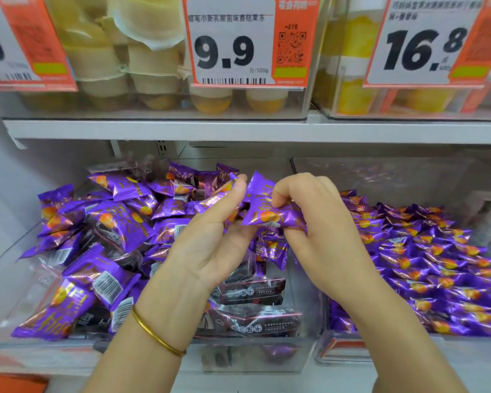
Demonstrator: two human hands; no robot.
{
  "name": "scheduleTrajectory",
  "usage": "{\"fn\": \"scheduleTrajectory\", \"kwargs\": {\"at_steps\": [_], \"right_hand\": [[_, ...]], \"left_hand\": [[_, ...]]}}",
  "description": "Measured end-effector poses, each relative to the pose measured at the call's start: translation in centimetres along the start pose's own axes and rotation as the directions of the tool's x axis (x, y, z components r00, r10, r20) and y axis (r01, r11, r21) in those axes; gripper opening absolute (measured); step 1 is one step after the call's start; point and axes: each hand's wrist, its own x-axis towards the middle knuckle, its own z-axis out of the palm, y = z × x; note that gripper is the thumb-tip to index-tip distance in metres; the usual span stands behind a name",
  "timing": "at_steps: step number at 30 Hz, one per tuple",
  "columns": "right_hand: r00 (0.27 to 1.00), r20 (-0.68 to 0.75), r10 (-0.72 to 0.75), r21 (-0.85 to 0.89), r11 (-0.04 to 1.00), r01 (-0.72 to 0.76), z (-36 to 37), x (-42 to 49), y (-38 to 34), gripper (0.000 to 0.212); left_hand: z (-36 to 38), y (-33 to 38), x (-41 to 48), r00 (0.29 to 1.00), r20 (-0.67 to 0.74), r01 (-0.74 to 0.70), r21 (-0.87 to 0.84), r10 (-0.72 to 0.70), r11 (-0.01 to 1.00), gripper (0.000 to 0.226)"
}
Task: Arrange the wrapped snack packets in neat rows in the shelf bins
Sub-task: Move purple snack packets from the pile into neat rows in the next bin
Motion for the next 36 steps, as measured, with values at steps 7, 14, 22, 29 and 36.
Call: {"fn": "scheduleTrajectory", "kwargs": {"at_steps": [7,14,22,29,36], "right_hand": [[0.991,-0.009,0.132,0.240,0.962,-0.126,0.1,-0.4,-0.4,0.045],[0.962,-0.035,0.272,0.311,0.918,-0.248,0.1,-0.5,-1.1,0.024],[0.894,-0.100,0.437,0.605,0.740,-0.294,-0.1,0.2,-1.3,0.009],[0.892,-0.005,0.452,0.521,0.762,-0.384,-0.1,0.2,-1.0,0.026],[0.909,0.156,0.386,0.498,0.764,-0.410,-1.3,0.1,-0.9,0.019]], "left_hand": [[-0.3,-0.6,0.6,0.997,-0.062,-0.032,0.088,0.037,0.996,0.038],[0.0,-0.9,0.8,0.987,-0.139,-0.079,0.035,0.083,0.996,0.064],[-0.5,-0.5,0.8,0.976,-0.129,-0.161,0.106,0.174,0.981,0.052],[-0.1,-0.6,0.1,0.985,0.017,-0.171,0.248,0.173,0.953,0.043],[-0.2,-0.2,-0.1,0.981,0.063,-0.194,0.359,0.184,0.913,0.019]]}}
